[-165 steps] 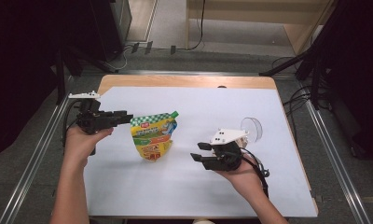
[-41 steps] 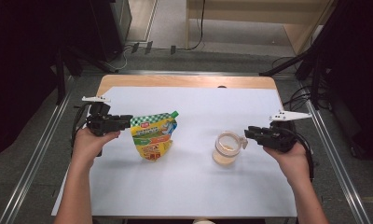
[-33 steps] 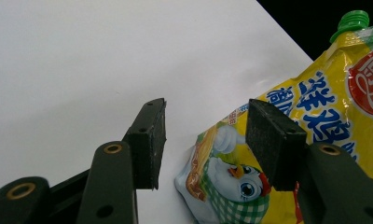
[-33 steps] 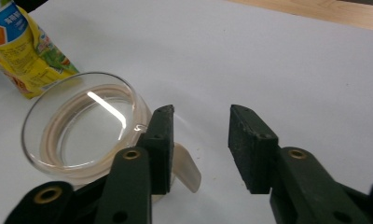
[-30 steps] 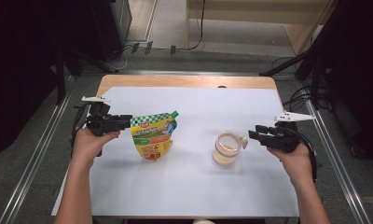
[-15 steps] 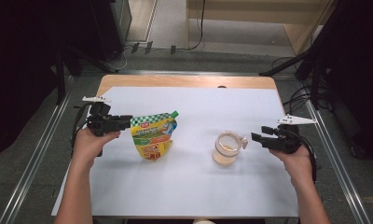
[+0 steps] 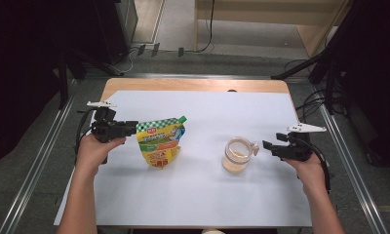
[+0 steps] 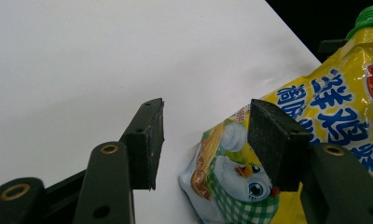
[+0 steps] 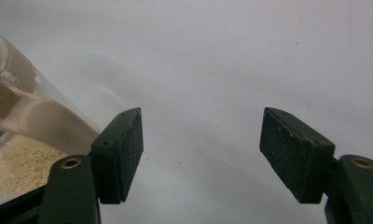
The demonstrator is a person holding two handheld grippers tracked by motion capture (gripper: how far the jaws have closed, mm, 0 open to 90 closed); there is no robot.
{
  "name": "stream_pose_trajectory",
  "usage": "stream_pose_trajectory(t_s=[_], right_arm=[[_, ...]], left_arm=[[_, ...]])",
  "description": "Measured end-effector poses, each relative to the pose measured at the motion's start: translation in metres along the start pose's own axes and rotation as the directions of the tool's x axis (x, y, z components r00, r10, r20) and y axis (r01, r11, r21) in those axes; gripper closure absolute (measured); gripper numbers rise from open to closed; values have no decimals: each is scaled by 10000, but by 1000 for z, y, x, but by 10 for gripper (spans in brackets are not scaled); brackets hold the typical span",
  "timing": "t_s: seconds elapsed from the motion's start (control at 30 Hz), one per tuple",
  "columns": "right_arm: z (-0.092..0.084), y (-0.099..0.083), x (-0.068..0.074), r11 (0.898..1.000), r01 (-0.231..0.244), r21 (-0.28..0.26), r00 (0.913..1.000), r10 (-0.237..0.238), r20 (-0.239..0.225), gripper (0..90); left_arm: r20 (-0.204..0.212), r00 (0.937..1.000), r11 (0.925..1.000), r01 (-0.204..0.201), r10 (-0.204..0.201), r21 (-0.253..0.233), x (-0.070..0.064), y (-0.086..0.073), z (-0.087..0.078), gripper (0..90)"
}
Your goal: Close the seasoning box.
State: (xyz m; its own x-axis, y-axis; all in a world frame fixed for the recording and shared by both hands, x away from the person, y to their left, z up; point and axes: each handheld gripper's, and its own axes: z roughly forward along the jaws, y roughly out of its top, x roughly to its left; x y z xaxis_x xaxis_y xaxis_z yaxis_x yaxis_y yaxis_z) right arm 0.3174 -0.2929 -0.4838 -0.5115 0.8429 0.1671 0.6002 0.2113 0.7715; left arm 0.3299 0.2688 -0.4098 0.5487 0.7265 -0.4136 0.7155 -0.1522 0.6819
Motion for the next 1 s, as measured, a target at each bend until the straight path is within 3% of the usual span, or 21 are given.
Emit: stream_pose_trajectory(t_s=[0.5, 0.77, 0.87, 1.0], right_arm=[[2, -2, 0, 10000, -35, -3, 10000, 35, -29, 309], [1, -2, 0, 10000, 12, -10, 10000, -12, -5, 309], [2, -2, 0, 10000, 44, 2, 10000, -44, 8, 309], [2, -2, 1, 10000, 46, 12, 10000, -46, 7, 309]], left_arm=[[-243, 9996, 9998, 173, -175, -88, 2, -1, 1, 425], [-192, 9998, 9998, 28, -33, -212, 2, -3, 2, 417], [-343, 9994, 9995, -111, 101, -295, 2, -3, 2, 407], [-612, 9981, 9992, 16, -41, -407, 4, -4, 4, 367]])
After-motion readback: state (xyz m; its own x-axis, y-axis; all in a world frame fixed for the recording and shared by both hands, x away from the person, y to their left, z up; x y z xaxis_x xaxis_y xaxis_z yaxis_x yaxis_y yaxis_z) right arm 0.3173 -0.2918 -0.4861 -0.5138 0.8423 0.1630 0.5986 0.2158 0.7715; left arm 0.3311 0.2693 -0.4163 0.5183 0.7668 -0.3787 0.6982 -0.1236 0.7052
